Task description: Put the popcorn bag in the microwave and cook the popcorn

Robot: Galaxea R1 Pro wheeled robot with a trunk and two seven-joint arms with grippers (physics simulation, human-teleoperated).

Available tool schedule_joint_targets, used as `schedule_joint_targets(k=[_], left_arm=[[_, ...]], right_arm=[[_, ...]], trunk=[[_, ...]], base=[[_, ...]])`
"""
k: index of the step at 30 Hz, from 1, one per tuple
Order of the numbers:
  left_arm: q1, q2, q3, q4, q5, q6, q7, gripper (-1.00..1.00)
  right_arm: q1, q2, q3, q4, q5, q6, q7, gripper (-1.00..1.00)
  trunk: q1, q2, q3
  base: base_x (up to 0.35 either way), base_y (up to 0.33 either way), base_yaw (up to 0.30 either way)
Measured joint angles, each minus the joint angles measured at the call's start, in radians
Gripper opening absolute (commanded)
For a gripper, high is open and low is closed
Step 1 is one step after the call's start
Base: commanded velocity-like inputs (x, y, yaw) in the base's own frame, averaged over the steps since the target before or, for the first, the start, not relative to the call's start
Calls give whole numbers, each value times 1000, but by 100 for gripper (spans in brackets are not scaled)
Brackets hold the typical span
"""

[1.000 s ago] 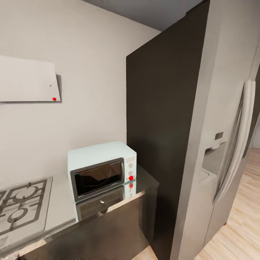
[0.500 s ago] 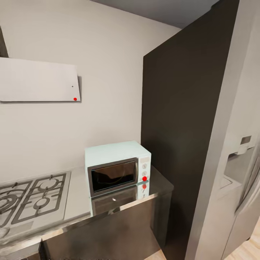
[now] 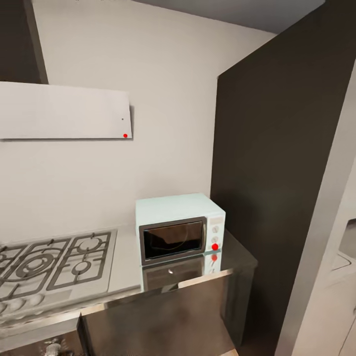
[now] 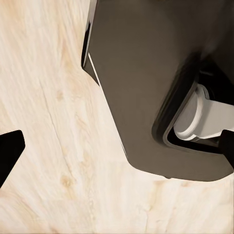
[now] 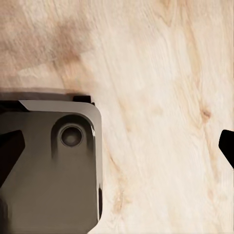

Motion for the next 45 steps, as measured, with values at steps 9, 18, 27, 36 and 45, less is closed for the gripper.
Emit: schedule_joint_targets(k=[9,18,27,36,45], left_arm=[[0,0,0,0,0,0,0,100],[0,1,-2,-1,0,-36,0,100],[0,0,-3,-1,0,-42,0,100],[0,1,-4,-1,0,-42,0,100],[0,1,-4,-1,0,-43,0,100]], right_arm=[[0,0,-1,0,0,0,0,100],[0,0,-1,0,0,0,0,100],[0,0,4,0,0,-4,0,100],[0,0,0,0,0,-6,0,100],[-1,0,-3,-65,0,-73,-1,100]], trunk=[[0,0,0],[0,0,0],[0,0,0],[0,0,-4],[0,0,-5]], base=[[0,0,225],[0,0,244],[0,0,232],[18,-154,240],[81,-250,106]])
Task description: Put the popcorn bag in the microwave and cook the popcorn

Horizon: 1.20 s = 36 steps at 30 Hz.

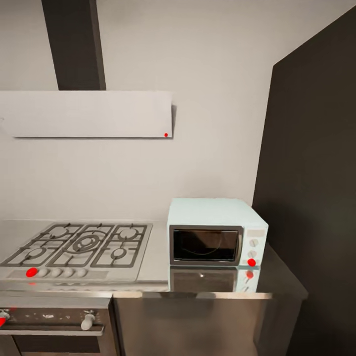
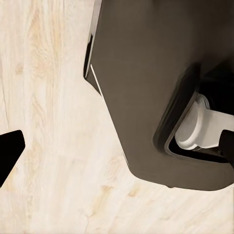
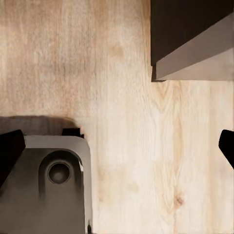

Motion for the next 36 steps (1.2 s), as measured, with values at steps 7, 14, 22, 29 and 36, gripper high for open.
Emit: schedule_joint_targets(k=[7,14,22,29,36], left_arm=[[0,2,3,0,0,0,0,100],[0,4,3,-4,0,-2,0,100],[0,5,0,-4,0,-87,1,100],[0,5,-1,-4,0,-104,0,100],[0,5,-1,-4,0,-105,0,100]], right_arm=[[1,13,-2,-154,0,-205,5,100],[1,69,24,-393,0,-353,5,100],[2,122,153,-639,-11,-362,7,100],[2,129,170,-841,-140,-354,10,100],[1,130,273,-1000,-280,-211,10,100]], trunk=[[0,0,0],[0,0,0],[0,0,0],[0,0,0],[0,0,0]], base=[[12,-32,3],[1,-2,0],[0,0,0],[0,0,0],[0,0,0]])
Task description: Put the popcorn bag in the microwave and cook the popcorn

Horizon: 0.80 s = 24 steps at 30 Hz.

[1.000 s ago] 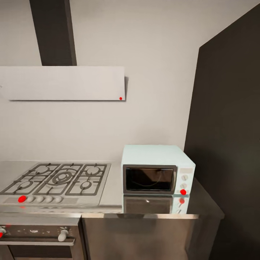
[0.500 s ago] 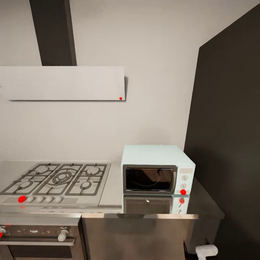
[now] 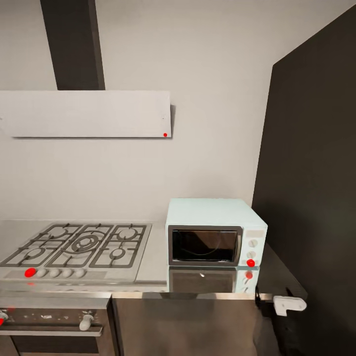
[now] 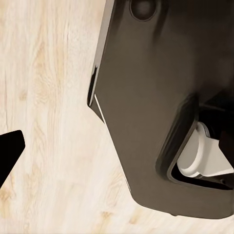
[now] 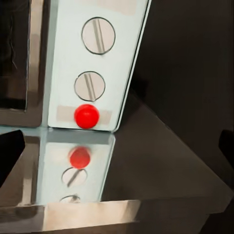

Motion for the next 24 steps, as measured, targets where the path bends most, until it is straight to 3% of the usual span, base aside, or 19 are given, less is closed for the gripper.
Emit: schedule_joint_targets(k=[2,6,8,12,16,24], left_arm=[[0,0,0,0,0,0,0,100],[0,0,0,0,0,0,0,100],[0,0,0,0,0,0,0,100],[0,0,0,0,0,0,0,100],[0,0,0,0,0,0,0,100],[0,0,0,0,0,0,0,100]], right_arm=[[0,0,8,-42,-15,57,0,100],[-12,0,55,-156,-56,244,3,100],[-49,0,78,-176,-83,332,24,100],[-85,0,93,-184,-122,425,52,100],[-92,0,150,-185,-133,444,58,100],[-93,0,162,-185,-135,447,59,100]], trunk=[[0,0,0],[0,0,0],[0,0,0],[0,0,0],[0,0,0],[0,0,-5]], base=[[0,0,0],[0,0,0],[0,0,0],[0,0,0],[0,0,0],[0,0,0]])
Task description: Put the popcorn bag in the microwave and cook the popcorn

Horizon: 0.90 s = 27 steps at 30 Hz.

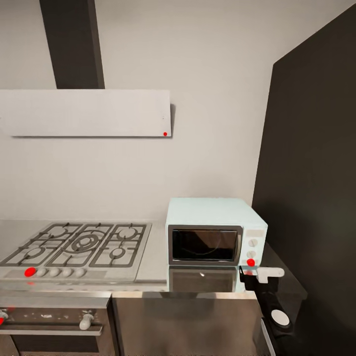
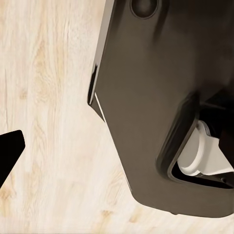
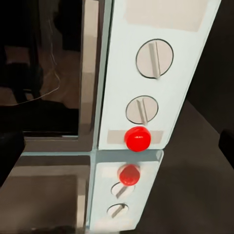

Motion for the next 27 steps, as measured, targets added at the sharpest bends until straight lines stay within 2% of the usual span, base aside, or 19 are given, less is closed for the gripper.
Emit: schedule_joint_targets(k=[4,9,11,16,22,27], left_arm=[[0,0,0,1,0,0,0,100],[0,0,0,1,0,0,0,100],[0,0,0,1,0,0,0,100],[0,0,0,1,0,0,0,100],[0,6,0,1,0,0,0,100],[0,7,2,1,0,-1,0,100]], right_arm=[[0,0,-1,0,-3,0,0,100],[0,0,0,3,-75,0,2,100],[0,-1,0,7,-85,-1,3,100],[0,-1,1,16,-90,-1,3,100],[0,-2,1,50,-90,-2,2,100],[0,-2,1,89,-90,-6,0,100]], trunk=[[0,0,-6],[0,0,-14],[0,0,-17],[0,0,-25],[0,0,-35],[0,0,-43]], base=[[0,0,0],[0,0,0],[0,0,0],[41,0,0],[230,0,0],[77,0,0]])
